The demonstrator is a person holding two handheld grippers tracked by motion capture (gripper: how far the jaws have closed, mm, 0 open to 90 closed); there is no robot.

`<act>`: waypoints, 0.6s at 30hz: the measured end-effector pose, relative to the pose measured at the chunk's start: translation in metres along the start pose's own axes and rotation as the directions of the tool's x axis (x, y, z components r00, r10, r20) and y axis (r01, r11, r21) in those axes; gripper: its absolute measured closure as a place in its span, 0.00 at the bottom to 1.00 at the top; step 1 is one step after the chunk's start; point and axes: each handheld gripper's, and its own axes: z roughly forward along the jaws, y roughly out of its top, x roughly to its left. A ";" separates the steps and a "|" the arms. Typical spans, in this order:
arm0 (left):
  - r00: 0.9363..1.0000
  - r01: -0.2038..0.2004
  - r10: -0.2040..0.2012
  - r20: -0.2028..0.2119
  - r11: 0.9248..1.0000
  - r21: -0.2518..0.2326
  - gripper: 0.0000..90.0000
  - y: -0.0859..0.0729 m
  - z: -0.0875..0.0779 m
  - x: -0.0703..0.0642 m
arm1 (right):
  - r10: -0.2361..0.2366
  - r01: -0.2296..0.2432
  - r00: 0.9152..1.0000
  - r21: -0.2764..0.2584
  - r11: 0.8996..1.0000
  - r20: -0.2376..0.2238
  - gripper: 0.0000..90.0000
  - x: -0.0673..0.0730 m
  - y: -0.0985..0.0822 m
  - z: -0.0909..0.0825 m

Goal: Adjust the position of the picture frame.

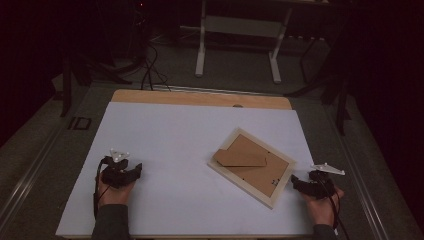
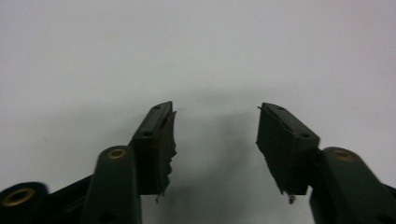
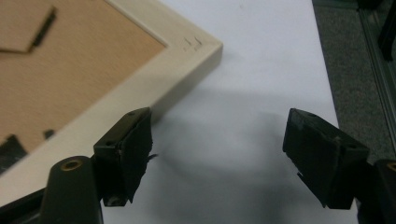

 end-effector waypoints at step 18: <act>0.995 -0.057 0.064 0.078 0.994 -0.091 0.65 0.002 -0.011 -0.007 | 0.048 -0.051 0.998 -0.067 0.996 -0.046 0.39 0.004 0.004 -0.010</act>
